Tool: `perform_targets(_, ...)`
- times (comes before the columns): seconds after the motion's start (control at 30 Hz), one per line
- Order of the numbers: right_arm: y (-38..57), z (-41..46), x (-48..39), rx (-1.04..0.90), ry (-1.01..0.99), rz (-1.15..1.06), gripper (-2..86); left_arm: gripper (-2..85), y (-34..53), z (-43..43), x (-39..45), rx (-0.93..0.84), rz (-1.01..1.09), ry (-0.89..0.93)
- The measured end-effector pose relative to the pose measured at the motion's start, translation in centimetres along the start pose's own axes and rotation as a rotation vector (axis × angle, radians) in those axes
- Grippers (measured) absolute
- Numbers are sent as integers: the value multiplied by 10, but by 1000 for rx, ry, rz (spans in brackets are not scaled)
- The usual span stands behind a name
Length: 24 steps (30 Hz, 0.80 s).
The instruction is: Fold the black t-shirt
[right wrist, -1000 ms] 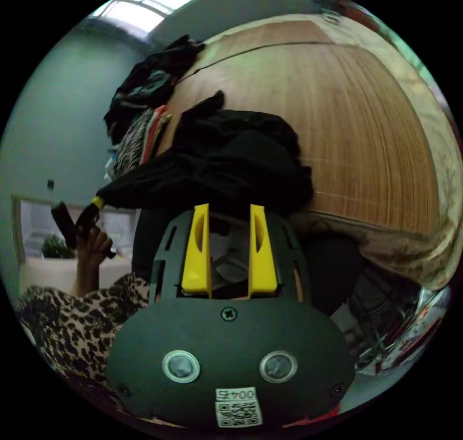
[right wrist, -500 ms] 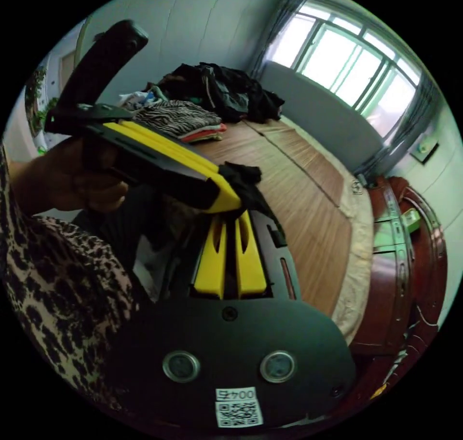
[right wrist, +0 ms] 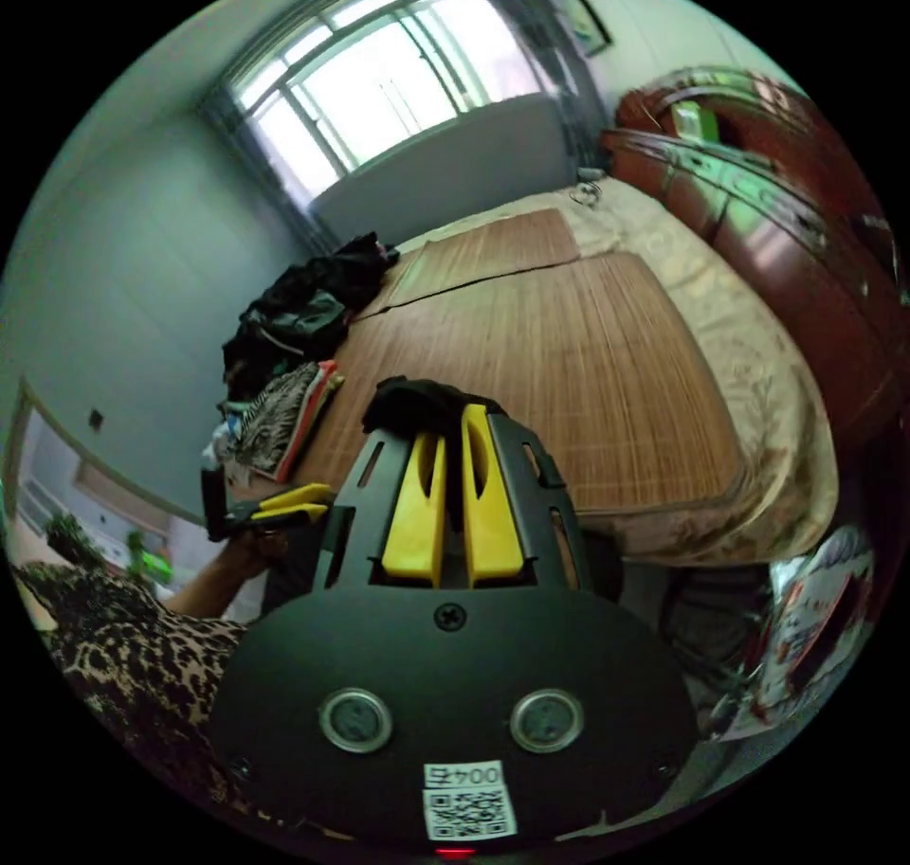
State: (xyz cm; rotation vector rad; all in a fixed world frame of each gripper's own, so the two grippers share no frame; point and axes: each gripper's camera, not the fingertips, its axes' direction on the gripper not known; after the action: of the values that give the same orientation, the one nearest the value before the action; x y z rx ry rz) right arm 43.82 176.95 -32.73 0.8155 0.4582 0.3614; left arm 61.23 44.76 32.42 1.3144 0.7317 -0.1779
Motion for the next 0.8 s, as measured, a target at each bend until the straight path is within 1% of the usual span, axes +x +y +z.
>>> perform_targets(0.13, 6, -9, 49, -23, 3, 96, 28, 143, -23, 33, -3, -76, 67, -183)
perform_targets(0.23, 8, -14, 72, -24, -60, 153, 29, 159, -55, 66, 1, -121, 158, -415)
perform_targets(0.33, 0, -25, 84, -17, -84, 160, 29, 173, -86, 92, 8, -133, 265, -601)
perform_targets(0.57, -38, -63, 90, 10, -102, 103, 32, 183, -157, 141, -3, -229, 344, -716)
perform_targets(0.67, -53, -77, 88, 18, -111, 78, 32, 136, -187, 159, -11, -283, 364, -789)
perform_targets(0.73, -62, -86, 85, 24, -100, 55, 30, 72, -206, 165, -19, -324, 336, -883)
perform_targets(0.77, -69, -93, 83, 25, -85, 37, 29, 41, -218, 163, -24, -332, 319, -944)
perform_targets(0.8, -73, -97, 82, 27, -78, 28, 29, 30, -230, 153, -26, -305, 315, -954)
